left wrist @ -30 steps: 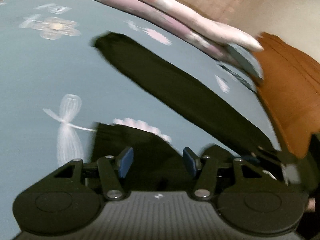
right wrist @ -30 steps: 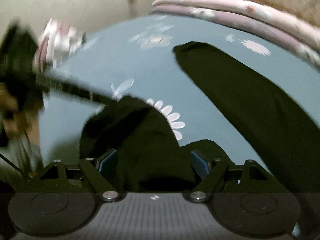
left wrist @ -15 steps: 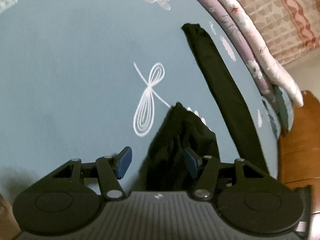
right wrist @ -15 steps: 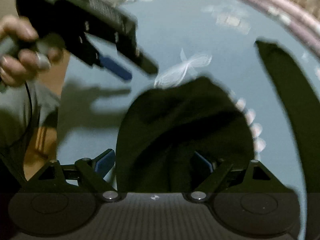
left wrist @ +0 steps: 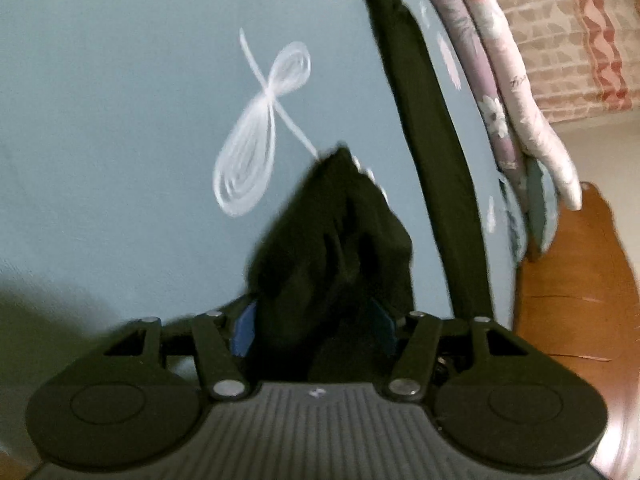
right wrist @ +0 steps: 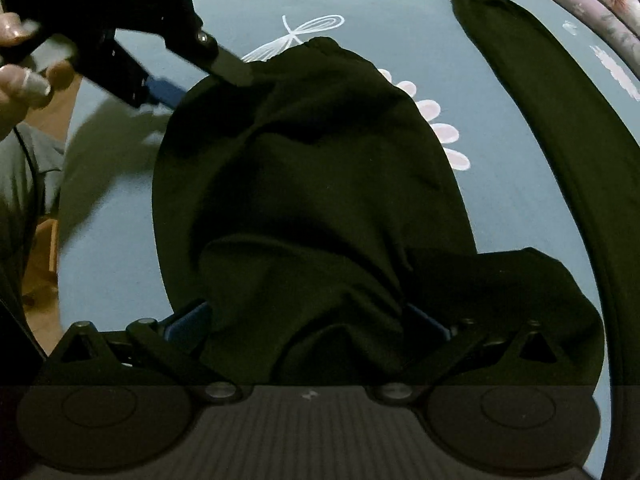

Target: Fold clothes

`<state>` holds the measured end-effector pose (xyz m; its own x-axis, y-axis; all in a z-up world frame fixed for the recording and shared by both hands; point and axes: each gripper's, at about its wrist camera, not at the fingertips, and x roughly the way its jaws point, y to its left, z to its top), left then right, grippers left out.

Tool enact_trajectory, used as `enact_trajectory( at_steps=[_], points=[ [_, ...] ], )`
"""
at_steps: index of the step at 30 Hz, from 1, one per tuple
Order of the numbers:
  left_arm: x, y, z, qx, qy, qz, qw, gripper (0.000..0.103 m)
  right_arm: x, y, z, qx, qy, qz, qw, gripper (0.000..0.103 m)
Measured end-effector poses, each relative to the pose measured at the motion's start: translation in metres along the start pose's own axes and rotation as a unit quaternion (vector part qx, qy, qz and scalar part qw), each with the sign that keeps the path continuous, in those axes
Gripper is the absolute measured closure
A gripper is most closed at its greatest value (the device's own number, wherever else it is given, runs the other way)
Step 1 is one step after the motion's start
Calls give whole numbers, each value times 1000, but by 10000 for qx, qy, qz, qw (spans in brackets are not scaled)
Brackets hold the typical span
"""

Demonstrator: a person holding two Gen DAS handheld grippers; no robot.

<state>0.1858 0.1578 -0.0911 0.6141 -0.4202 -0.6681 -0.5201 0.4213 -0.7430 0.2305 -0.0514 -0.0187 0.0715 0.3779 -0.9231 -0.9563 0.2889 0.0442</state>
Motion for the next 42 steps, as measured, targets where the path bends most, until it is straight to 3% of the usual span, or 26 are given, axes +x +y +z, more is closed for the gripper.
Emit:
enact_trajectory(
  at_steps=[2,8,11,13,18,23,28,30,34,42],
  points=[
    [5,2,-2,-78,32,-152,9998,44,-1,0,-2,39,-36,3,10000,0],
    [0,5,22,-266,-495,-695,9960,44,-5,0,-5,65,-66,19,10000,0],
    [-6,1,28,-180,-682,-1172,9906,44,-6,0,-7,99,-92,16,9999,0],
    [-4,-2,28,-44,-706,-1273,9893,44,-7,1,-8,104,-115,12,9999,0],
    [13,8,29,-19,-635,-657,9958,49,-10,1,-11,101,-142,22,9998,0],
    [15,2,30,390,-859,-528,9941,50,-8,3,0,103,-195,17,9998,0],
    [18,-17,35,1073,-1076,-222,9881,54,-10,4,0,90,-230,17,9997,0],
    [16,-17,32,1265,-1052,-93,9863,69,-11,4,-2,110,-274,4,9996,0],
    [8,-15,23,1452,-1041,177,9838,81,-14,6,-3,186,-384,-34,9991,0],
    [-17,-37,11,2111,-1247,1154,9626,86,-15,0,-6,463,-607,-234,9968,0]
  ],
)
